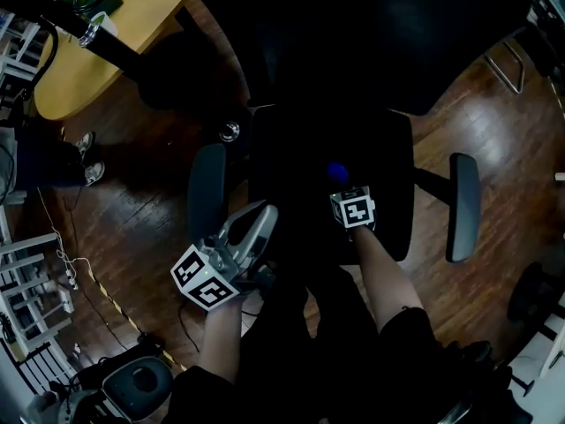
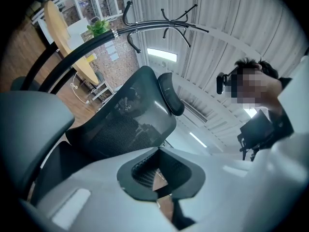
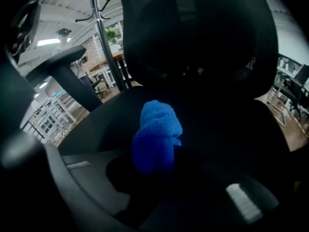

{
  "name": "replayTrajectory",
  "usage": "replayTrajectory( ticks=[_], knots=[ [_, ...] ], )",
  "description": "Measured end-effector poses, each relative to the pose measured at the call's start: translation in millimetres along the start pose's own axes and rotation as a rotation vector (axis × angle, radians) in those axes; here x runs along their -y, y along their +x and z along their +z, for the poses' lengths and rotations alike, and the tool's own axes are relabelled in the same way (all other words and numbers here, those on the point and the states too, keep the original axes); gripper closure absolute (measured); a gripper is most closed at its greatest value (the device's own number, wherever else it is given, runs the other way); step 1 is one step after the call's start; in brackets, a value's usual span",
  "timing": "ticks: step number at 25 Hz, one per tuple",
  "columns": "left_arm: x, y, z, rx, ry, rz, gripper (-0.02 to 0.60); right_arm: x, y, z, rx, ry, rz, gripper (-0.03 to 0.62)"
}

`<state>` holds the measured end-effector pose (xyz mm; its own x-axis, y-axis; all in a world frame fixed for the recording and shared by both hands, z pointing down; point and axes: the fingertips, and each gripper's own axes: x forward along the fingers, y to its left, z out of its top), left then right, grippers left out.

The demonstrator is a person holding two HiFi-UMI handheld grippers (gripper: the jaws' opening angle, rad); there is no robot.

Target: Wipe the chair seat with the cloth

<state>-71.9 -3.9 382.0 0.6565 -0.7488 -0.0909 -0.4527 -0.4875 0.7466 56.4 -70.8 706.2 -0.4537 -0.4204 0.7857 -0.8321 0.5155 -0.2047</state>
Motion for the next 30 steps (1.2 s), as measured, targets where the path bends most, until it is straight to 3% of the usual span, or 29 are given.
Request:
replayTrajectory(
  ticks=[7, 11, 18, 24, 27, 30],
  knots=[
    [13.5, 15.2, -12.5, -0.029, -0.002, -0.029, 0.584, 120.8, -74.6, -33.3, -0.014, 0.068, -0.208, 0.557],
    [19.4, 22.4, -18.0, -0.043, -0.002, -0.043, 0.584, 147.1, -94.3, -38.5, 0.012, 0.101, -0.245, 0.557],
    [17.8, 24.2, -17.8, -0.047, -0.005, -0.047, 0.584, 149.9, -94.6, -40.3, 0.015, 0.085, -0.273, 0.557],
    [16.4, 17.2, -9.9, -0.02, 0.0, -0.041, 0.584, 142.5, -93.0, -30.4, 0.014, 0.133, -0.287, 0.556],
    [13.4, 8.5, -2.8, 0.001, 0.003, -0.029, 0.584, 102.8, -70.7, -0.5, 0.056, 0.067, -0.207, 0.556],
    [11.4, -3.5, 5.2, 0.03, 0.004, -0.011, 0.584, 36.1, -45.0, 35.2, 0.088, -0.009, -0.094, 0.556]
  ],
)
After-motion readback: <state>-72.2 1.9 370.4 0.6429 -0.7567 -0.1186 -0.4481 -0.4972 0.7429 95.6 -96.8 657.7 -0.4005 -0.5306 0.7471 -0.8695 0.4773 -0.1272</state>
